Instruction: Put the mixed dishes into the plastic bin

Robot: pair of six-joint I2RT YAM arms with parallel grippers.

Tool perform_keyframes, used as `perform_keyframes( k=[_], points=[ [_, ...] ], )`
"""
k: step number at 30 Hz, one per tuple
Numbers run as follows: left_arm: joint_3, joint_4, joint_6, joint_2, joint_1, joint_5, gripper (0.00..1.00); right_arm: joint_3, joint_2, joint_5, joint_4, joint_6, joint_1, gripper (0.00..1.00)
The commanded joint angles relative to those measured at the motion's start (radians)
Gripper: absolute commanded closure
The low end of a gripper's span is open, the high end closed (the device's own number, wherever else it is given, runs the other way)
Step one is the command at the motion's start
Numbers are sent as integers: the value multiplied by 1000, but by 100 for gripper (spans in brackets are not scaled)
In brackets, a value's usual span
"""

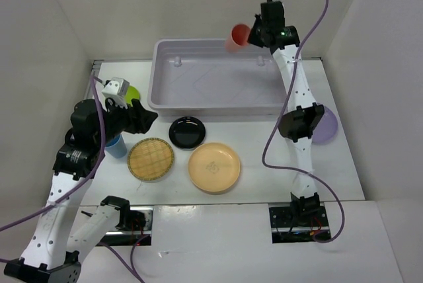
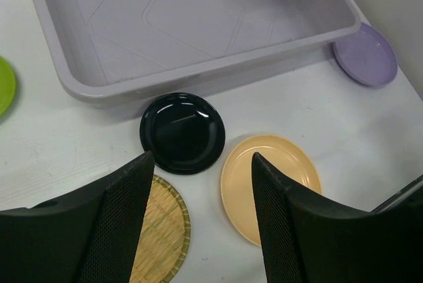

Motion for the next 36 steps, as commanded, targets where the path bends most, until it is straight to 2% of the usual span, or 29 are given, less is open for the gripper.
perform_keyframes(
  k=[1, 4, 6, 9, 12, 14, 27, 30, 32, 33, 36],
  points=[
    [22, 29, -7, 8, 5, 49, 32, -27, 7, -34, 38, -6, -57, 100],
    [-4, 29, -16, 8, 5, 59, 32, 245, 204, -54, 2, -15, -87, 100],
    [-4, 29, -16, 8, 5, 59, 32, 110, 169, -72, 80, 13, -110, 100],
    [-14, 29, -16, 8, 5, 59, 32, 241, 266, -51, 39, 13, -133, 100],
    [-24, 29, -16, -1, 5, 59, 32, 209, 305, -72, 51, 13, -149, 100],
    [-24, 29, -25, -1, 5, 59, 32, 296, 375, -48, 17, 13, -149, 100],
    [-44, 10, -16, -19, 14, 41, 28, 292, 443, 60, -11, -6, -149, 100],
    [-44, 10, -16, -19, 14, 50, 28, 292, 443, 69, -11, -6, -149, 90],
    [-44, 10, -16, -19, 14, 50, 26, 292, 443, 78, -20, -6, -149, 75],
    [-44, 10, -16, -10, 14, 50, 26, 292, 443, 78, -20, -6, -149, 61],
    [-44, 10, -16, -10, 14, 50, 26, 292, 434, 78, -9, -6, -149, 50]
  ],
)
